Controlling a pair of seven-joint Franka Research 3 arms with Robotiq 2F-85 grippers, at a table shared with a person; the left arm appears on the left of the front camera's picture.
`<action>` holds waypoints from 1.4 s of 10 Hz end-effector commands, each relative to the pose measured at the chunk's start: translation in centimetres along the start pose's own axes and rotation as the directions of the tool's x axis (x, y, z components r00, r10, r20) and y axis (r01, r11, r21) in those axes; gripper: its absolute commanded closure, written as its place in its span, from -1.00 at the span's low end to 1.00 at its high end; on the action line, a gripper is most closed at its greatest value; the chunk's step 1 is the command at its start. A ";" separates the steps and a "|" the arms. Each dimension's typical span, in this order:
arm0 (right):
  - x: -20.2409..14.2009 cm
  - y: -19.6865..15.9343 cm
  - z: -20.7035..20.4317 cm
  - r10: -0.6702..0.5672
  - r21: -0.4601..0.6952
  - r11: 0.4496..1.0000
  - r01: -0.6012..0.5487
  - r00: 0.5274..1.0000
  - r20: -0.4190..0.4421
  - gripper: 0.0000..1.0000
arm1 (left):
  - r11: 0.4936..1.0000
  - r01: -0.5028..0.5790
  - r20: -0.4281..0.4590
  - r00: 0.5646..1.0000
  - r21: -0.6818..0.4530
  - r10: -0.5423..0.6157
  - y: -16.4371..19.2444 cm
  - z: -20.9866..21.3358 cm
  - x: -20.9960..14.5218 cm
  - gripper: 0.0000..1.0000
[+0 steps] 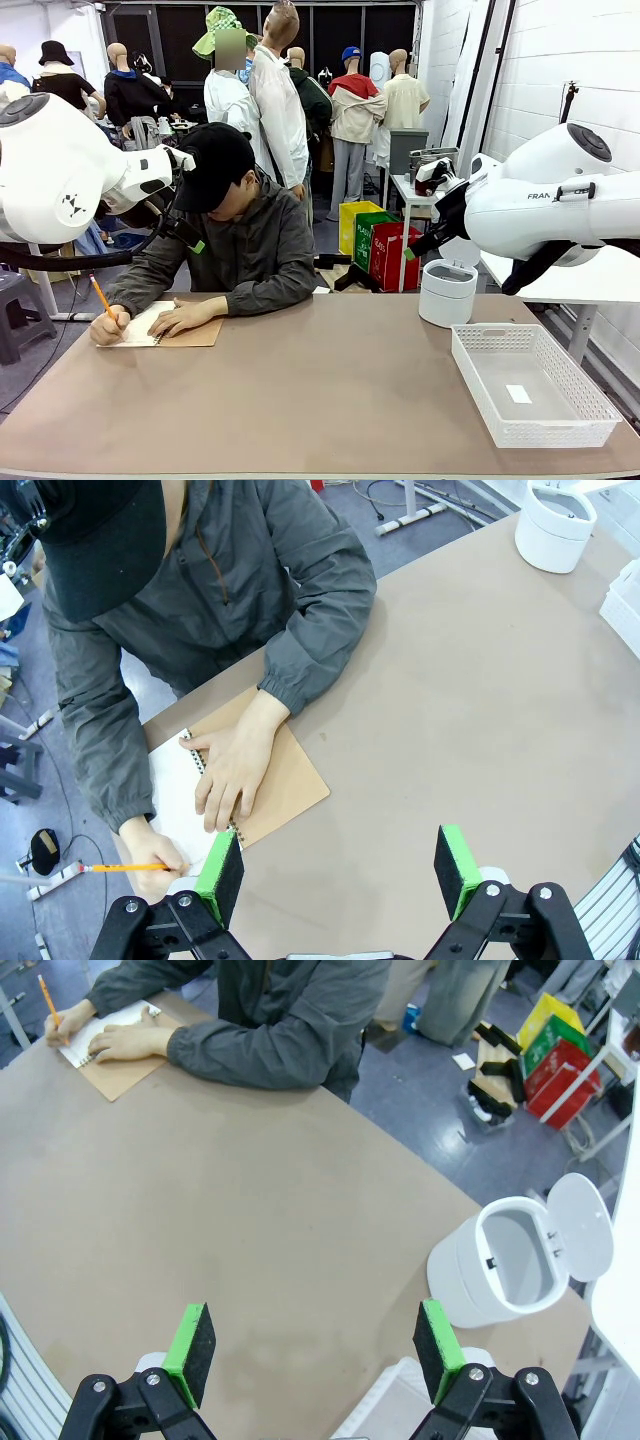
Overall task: Sort the paper based on its condition.
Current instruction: If a person hands you a paper, place it in the Organizing basket , and if it's crumpled, put it in the Trash can.
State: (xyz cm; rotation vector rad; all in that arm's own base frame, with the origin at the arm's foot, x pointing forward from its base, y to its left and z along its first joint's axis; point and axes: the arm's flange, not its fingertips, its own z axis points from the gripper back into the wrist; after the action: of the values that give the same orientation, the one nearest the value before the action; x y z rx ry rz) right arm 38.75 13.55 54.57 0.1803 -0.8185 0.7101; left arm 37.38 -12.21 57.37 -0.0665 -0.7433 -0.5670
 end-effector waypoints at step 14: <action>0.0 0.0 0.0 -0.001 0.001 1.000 0.001 1.000 0.000 -1.00 | 1.000 0.001 0.003 1.000 -0.002 -0.001 0.1 0.1 0.0 -1.00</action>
State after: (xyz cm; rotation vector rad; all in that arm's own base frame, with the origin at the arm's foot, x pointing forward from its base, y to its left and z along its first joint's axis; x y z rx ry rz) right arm 38.75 13.55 54.57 0.1803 -0.8185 0.7101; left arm 37.38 -12.21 57.37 -0.0665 -0.7433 -0.5670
